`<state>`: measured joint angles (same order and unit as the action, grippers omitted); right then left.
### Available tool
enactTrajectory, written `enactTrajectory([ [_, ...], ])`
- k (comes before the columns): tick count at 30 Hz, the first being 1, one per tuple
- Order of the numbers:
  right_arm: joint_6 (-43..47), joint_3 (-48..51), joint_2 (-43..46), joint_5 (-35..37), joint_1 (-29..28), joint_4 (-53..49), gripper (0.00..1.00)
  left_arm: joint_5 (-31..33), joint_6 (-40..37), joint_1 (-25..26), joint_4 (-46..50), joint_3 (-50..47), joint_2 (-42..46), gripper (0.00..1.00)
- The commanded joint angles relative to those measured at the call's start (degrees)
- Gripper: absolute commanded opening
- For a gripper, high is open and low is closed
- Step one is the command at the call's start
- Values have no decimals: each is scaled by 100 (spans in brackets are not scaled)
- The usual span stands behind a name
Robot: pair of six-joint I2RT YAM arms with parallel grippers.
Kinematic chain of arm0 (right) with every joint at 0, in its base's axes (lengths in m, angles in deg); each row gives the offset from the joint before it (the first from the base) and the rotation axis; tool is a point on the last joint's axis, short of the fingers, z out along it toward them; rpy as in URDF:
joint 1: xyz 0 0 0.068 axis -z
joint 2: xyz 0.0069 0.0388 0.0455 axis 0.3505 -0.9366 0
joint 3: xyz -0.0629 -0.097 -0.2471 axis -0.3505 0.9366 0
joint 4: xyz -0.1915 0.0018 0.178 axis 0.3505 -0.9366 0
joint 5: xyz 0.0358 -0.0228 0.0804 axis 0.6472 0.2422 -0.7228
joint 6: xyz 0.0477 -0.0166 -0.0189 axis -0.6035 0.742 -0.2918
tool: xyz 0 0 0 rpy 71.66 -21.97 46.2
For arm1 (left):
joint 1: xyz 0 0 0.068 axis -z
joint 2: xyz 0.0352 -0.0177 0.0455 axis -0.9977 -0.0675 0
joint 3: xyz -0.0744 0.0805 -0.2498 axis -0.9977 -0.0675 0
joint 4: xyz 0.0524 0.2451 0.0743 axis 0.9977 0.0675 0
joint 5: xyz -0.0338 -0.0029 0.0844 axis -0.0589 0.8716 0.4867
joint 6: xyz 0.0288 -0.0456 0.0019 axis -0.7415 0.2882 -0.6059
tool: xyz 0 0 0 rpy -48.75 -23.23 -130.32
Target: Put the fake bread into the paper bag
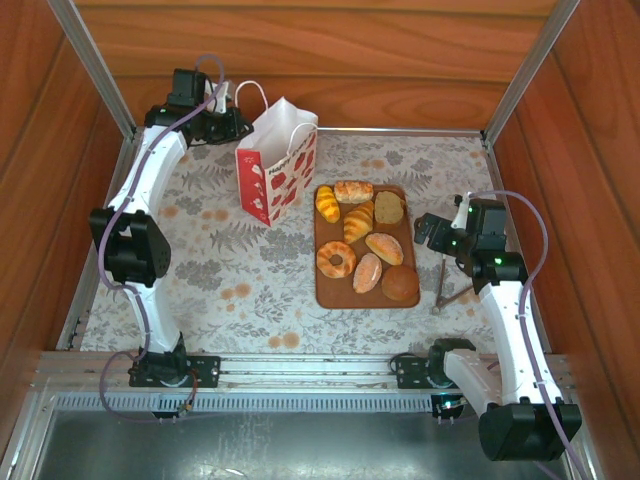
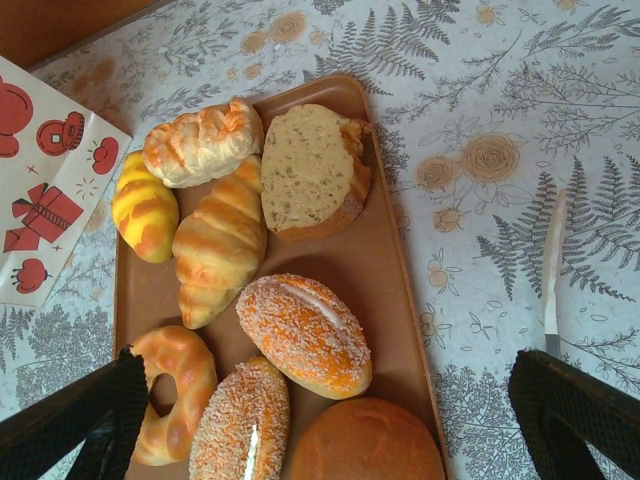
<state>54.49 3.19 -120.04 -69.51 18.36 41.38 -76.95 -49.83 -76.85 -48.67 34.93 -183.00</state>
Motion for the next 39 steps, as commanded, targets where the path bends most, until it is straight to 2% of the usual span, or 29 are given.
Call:
enactTrajectory([
  [1, -59, 59, 55, 110, 40, -73, 100, -88, -84, 12, 211, 143, -24, 5],
  [3, -66, 67, 96, 139, 42, -83, 100, -94, -78, 8, 220, 96, 76, 0],
  [7, -66, 85, 160, 170, 41, -96, 100, -15, 55, 15, 221, -113, 464, 0],
  [15, -113, 219, 235, 267, 42, 24, 100, 718, 694, 121, 75, -1058, 1838, 0],
  [21, -195, 296, 142, 231, 40, 179, 100, 1307, 1396, 454, -698, -2503, 3071, 0],
  [27, -264, 274, -34, 464, 43, 169, 100, 1767, 2654, 625, -2021, -4284, 4218, 0],
  [31, -259, 272, -136, 486, 40, 193, 100, 1887, 3278, 755, -2479, -4955, 4546, 0],
  [39, -343, 271, -268, 444, 40, 213, 100, 2290, 3607, 935, -2805, -5629, 4716, 0],
])
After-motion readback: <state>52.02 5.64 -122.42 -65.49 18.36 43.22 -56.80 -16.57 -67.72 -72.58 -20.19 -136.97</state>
